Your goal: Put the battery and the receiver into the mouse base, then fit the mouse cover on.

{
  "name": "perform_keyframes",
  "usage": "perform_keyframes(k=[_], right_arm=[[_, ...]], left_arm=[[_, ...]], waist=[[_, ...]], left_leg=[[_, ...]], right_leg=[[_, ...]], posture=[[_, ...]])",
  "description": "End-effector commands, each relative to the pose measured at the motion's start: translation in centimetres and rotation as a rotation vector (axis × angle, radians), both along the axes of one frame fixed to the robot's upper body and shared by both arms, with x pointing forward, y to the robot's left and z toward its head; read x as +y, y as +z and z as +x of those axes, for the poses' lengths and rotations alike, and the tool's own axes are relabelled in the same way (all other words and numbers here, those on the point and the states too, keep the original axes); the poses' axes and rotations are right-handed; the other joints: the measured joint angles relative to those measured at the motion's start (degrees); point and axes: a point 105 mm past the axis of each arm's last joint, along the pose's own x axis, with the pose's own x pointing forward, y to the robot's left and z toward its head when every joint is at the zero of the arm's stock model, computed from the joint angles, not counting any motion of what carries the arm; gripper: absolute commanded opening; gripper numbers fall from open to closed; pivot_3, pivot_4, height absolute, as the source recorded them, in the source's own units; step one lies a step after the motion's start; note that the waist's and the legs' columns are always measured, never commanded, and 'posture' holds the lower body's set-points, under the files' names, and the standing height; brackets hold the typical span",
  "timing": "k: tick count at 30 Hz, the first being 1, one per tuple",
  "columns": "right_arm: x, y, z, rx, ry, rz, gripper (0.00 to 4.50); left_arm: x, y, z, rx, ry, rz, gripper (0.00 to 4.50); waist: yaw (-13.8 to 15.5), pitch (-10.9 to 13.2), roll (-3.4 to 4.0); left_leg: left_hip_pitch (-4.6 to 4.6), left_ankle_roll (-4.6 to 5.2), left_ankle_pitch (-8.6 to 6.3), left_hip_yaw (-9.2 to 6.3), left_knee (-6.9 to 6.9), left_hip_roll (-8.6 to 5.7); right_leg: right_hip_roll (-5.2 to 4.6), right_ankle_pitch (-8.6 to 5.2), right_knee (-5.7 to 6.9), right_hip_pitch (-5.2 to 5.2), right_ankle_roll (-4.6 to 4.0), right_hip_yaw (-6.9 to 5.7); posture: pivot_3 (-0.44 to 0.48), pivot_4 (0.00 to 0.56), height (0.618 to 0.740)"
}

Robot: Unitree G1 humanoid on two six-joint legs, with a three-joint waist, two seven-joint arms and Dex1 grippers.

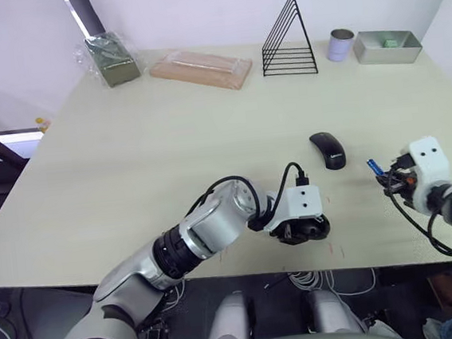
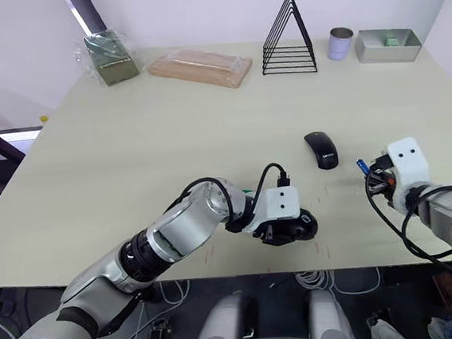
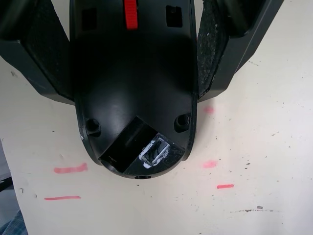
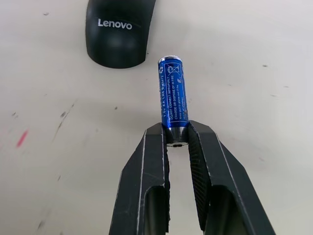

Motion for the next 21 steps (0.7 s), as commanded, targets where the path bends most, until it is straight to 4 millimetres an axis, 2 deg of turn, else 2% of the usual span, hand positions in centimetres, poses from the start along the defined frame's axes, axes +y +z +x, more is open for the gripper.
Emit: perform_keyframes(k=[1, 3, 9, 14, 21], right_arm=[[0.2, 1.8, -2.9, 0.107, 0.114, -0.072, 0.06], [0.2, 2.1, -3.8, 0.157, 0.146, -0.117, 0.06], [2.0, 2.8, -6.5, 0.313, 0.348, -0.065, 0.06], [3.2, 2.9, -6.9, 0.353, 0.432, -0.053, 0.06], [4.9, 2.2, -6.3, 0.405, 0.482, 0.029, 0.06]], left_arm=[[0.7, -1.5, -0.1, 0.029, 0.031, 0.051, 2.97], [0.7, -1.6, -0.2, 0.031, 0.032, 0.051, 2.97], [0.8, -1.7, -0.2, 0.031, 0.034, 0.053, 2.97], [0.9, -1.7, -0.2, 0.029, 0.033, 0.055, 2.97], [0.9, -1.7, -0.2, 0.027, 0.029, 0.06, 2.97]], waist=[[0.0, 0.0, 0.03], [-0.1, 0.0, 0.0], [-0.2, 0.0, -0.1], [-0.3, 0.0, -0.16], [-0.4, 0.0, -0.2]], left_leg=[[-0.02, 0.0, 0.0, -0.01, 0.0, 0.0], [-0.02, 0.01, 0.0, -0.01, -0.02, 0.0], [-0.04, 0.02, -0.01, -0.05, -0.03, 0.01], [-0.04, 0.02, -0.01, -0.05, -0.04, 0.01], [-0.05, 0.02, -0.01, -0.07, -0.04, 0.04]], right_leg=[[-0.01, 0.0, -0.01, -0.01, 0.0, 0.0], [-0.03, 0.0, -0.04, 0.0, -0.01, -0.01], [-0.03, -0.01, -0.08, 0.0, -0.01, -0.04], [-0.05, -0.01, -0.09, 0.0, -0.01, -0.04], [-0.05, -0.01, -0.13, 0.0, -0.01, -0.07]], posture=[[0.0, 0.15, 0.74], [0.0, 0.15, 0.74], [0.0, 0.15, 0.74], [0.0, 0.15, 0.74], [0.0, 0.15, 0.74]])
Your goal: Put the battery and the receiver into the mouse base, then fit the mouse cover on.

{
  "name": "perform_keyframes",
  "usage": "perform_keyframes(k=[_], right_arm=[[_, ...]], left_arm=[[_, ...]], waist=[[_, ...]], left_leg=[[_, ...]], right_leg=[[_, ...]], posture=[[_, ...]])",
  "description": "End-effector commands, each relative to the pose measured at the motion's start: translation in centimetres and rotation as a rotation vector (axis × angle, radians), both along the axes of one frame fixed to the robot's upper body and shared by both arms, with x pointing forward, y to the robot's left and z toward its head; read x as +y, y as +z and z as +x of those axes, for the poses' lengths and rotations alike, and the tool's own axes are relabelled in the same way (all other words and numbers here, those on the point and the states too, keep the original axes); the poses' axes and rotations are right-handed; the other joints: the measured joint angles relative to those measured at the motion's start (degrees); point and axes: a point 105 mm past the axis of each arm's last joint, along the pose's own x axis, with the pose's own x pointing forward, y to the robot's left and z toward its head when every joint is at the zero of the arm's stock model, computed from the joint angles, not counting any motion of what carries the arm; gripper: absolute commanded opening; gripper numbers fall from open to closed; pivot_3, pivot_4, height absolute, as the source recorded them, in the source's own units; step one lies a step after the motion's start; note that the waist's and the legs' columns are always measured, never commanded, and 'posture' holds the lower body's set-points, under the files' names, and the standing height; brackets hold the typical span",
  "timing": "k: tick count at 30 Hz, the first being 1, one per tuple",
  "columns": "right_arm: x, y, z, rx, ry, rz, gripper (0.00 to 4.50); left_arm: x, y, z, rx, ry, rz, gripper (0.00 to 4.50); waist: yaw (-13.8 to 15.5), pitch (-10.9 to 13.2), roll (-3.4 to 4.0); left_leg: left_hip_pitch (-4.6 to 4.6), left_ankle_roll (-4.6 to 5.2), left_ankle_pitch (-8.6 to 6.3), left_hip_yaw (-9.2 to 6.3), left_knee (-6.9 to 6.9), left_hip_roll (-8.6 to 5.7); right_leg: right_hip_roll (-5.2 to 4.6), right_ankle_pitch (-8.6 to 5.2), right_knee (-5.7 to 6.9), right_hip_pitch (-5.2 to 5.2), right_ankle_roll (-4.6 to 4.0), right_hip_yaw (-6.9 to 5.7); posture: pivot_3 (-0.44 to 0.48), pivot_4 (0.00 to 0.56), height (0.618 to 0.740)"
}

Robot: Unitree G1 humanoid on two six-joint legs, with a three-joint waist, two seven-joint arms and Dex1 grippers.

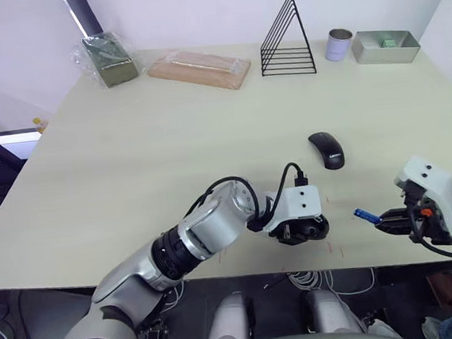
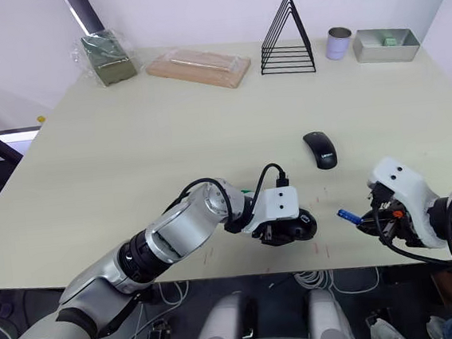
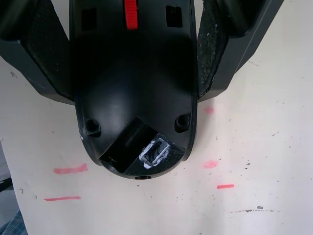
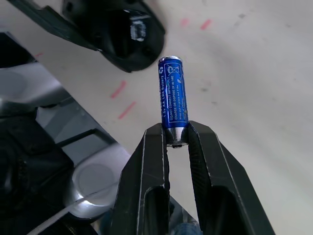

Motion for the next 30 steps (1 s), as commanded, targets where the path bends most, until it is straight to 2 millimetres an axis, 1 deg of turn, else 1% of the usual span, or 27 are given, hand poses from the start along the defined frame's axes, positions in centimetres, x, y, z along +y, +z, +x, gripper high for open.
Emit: perform_keyframes(k=[1, 6, 9, 14, 23, 30], right_arm=[[0.7, -0.2, 0.2, 0.041, 0.005, 0.042, 0.06], [1.7, -0.6, 0.1, 0.094, 0.019, 0.075, 0.06], [2.9, -1.2, 0.6, 0.116, 0.008, 0.119, 0.06], [4.2, -1.4, 0.3, 0.173, -0.012, 0.156, 0.06], [5.2, -1.7, 1.8, 0.204, -0.065, 0.143, 0.06], [5.5, -2.2, 2.0, 0.243, -0.038, 0.119, 0.06]], left_arm=[[0.8, -1.6, -0.1, 0.026, 0.027, 0.06, 2.97], [0.8, -1.6, 0.0, 0.025, 0.027, 0.06, 2.97], [0.8, -1.7, 0.0, 0.024, 0.03, 0.061, 2.97], [0.9, -1.7, 0.0, 0.024, 0.033, 0.061, 2.97], [0.8, -1.8, -0.2, 0.025, 0.036, 0.059, 2.97], [0.7, -1.8, -0.4, 0.025, 0.032, 0.058, 2.97]], waist=[[-0.1, 0.0, 0.0], [-0.2, 0.0, -0.01], [-0.2, 0.0, -0.01], [-0.3, 0.0, -0.01], [-0.3, 0.0, -0.03], [-0.4, 0.0, -0.02]], left_leg=[[0.0, 0.0, 0.0, 0.0, 0.0, 0.02], [-0.01, 0.0, 0.0, 0.0, -0.01, 0.03], [0.0, 0.0, 0.0, -0.01, -0.01, 0.05], [-0.03, 0.0, 0.0, -0.01, -0.02, 0.05], [-0.05, 0.01, 0.0, -0.02, -0.02, 0.07], [-0.06, 0.02, -0.01, -0.02, -0.02, 0.11]], right_leg=[[0.0, 0.0, 0.0, 0.0, 0.0, 0.0], [-0.02, 0.0, 0.0, 0.0, 0.0, 0.0], [-0.02, 0.0, 0.0, 0.0, 0.0, 0.0], [-0.06, 0.0, 0.0, 0.0, 0.0, 0.01], [-0.06, 0.0, -0.07, 0.0, 0.0, 0.0], [-0.08, 0.0, -0.09, -0.01, 0.0, -0.02]], posture=[[0.0, 0.15, 0.74], [0.0, 0.15, 0.74], [0.0, 0.15, 0.74], [0.0, 0.15, 0.74], [0.0, 0.15, 0.74], [0.0, 0.15, 0.74]])
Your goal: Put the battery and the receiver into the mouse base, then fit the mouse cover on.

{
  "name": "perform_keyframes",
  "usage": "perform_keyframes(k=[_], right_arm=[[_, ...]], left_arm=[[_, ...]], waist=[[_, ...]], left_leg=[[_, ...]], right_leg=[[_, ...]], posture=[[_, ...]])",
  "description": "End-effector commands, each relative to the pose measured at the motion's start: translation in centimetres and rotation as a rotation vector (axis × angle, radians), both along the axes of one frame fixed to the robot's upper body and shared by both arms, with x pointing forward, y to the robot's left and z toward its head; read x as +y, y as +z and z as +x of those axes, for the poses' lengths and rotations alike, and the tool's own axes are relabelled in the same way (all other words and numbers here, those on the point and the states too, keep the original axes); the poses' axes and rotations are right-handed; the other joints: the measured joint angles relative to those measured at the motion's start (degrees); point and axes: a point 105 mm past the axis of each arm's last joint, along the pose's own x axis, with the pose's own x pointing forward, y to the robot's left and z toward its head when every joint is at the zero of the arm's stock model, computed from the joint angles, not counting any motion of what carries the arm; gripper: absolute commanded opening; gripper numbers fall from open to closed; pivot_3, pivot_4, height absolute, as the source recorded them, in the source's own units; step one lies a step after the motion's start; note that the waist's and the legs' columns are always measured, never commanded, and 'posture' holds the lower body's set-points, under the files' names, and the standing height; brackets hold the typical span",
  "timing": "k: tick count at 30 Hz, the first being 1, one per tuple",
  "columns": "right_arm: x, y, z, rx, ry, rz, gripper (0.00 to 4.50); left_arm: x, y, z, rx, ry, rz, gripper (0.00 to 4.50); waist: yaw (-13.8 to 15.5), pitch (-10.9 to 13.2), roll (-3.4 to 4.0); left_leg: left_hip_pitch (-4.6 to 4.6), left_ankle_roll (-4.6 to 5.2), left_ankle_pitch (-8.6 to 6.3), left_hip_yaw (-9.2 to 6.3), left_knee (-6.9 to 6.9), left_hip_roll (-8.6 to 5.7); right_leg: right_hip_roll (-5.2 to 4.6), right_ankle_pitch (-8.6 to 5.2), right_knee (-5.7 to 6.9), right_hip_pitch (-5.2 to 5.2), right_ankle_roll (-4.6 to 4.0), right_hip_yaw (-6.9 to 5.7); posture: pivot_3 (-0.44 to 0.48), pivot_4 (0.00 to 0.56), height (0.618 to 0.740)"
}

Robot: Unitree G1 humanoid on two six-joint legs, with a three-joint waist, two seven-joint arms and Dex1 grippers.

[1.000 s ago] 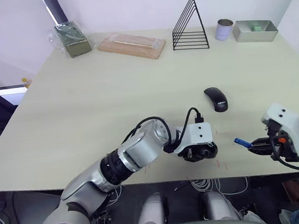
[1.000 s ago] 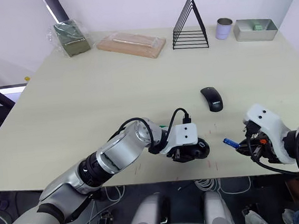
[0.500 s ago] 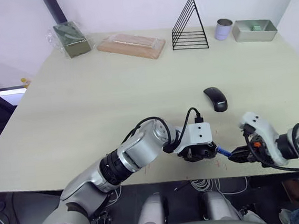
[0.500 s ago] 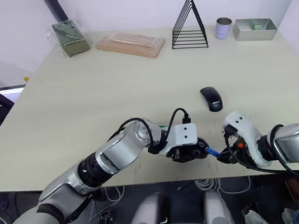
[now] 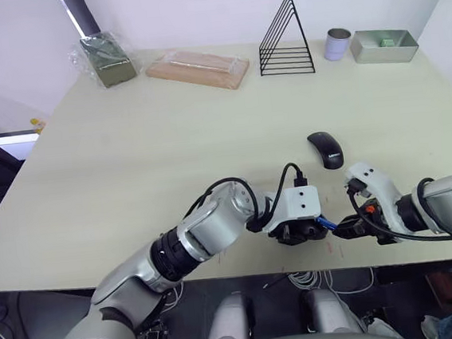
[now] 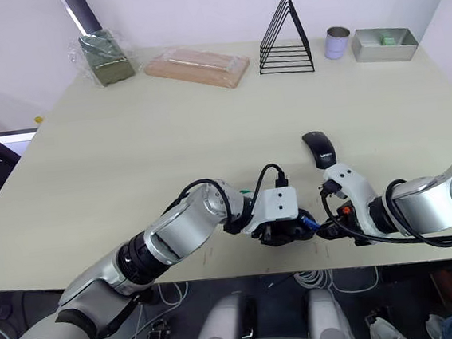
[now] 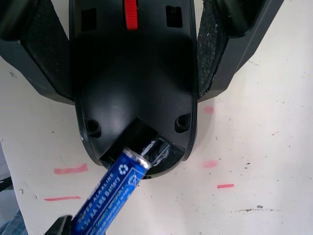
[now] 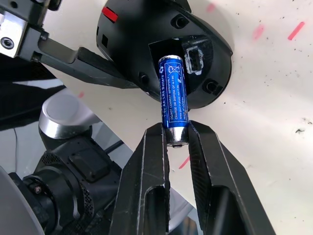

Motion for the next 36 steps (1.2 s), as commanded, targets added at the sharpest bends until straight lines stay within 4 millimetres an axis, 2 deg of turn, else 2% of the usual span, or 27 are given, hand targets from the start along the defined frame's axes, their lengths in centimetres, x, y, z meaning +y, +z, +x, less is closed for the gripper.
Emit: perform_keyframes(k=[1, 8, 19, 24, 28, 31, 35, 36], right_arm=[[0.4, 0.2, 0.1, 0.007, 0.029, 0.007, 0.06], [0.4, -0.6, -0.2, 0.038, 0.042, -0.016, 0.06], [0.6, -1.2, 1.0, 0.047, 0.023, -0.026, 0.06], [0.7, -0.3, 1.8, 0.003, 0.007, 0.0, 2.67], [-0.6, 0.4, 0.6, -0.041, 0.021, -0.023, 2.67], [-0.6, 1.2, -0.7, -0.088, 0.052, 0.016, 2.67], [-1.4, 0.8, -1.5, -0.299, 0.118, -0.073, 2.67], [-1.4, 0.9, -1.4, -0.4, 0.143, -0.099, 2.67]], left_arm=[[0.5, -1.6, -0.3, 0.028, 0.025, 0.054, 2.97], [0.5, -1.7, -0.4, 0.031, 0.026, 0.052, 2.97], [0.1, -1.7, -0.6, 0.036, 0.019, 0.047, 2.97], [0.1, -1.8, -0.4, 0.038, 0.024, 0.046, 2.97], [0.2, -1.8, -0.3, 0.037, 0.025, 0.047, 2.97], [0.3, -1.8, -0.2, 0.038, 0.028, 0.05, 2.97], [0.3, -1.9, -0.2, 0.04, 0.028, 0.051, 2.97], [0.4, -1.8, -0.2, 0.04, 0.027, 0.05, 2.97]], waist=[[0.0, 0.0, 0.0], [0.0, 0.0, 0.0], [0.1, 0.0, 0.01], [0.1, 0.0, 0.01], [0.4, 0.0, 0.02], [0.3, 0.0, 0.01], [0.5, 0.0, 0.01], [0.6, 0.0, 0.02]], left_leg=[[0.0, 0.0, 0.0, 0.0, 0.0, 0.0], [-0.01, 0.01, 0.0, 0.0, -0.01, 0.01], [-0.02, 0.02, -0.01, 0.0, -0.01, 0.0], [-0.03, 0.03, -0.02, 0.0, -0.01, -0.01], [-0.1, 0.06, -0.03, -0.04, -0.01, -0.04], [-0.13, 0.1, -0.06, -0.07, -0.01, -0.04], [-0.12, 0.1, -0.06, -0.13, 0.0, -0.02], [-0.13, 0.1, -0.06, -0.14, 0.0, -0.02]], right_leg=[[0.0, 0.0, 0.0, 0.0, 0.0, -0.01], [-0.01, 0.0, -0.02, 0.0, 0.0, -0.02], [-0.04, 0.0, -0.05, 0.0, 0.0, -0.03], [-0.05, 0.0, -0.05, 0.0, 0.0, -0.04], [-0.1, 0.0, -0.1, -0.01, 0.01, -0.12], [-0.12, 0.0, -0.16, 0.0, 0.01, -0.17], [-0.09, -0.01, -0.16, 0.01, 0.04, -0.22], [-0.08, -0.01, -0.15, 0.01, 0.04, -0.22]], posture=[[0.0, 0.15, 0.74], [0.0, 0.15, 0.74], [0.0, 0.15, 0.74], [0.0, 0.15, 0.74], [0.0, 0.15, 0.74], [0.0, 0.15, 0.74], [0.0, 0.15, 0.74], [0.0, 0.15, 0.74]])
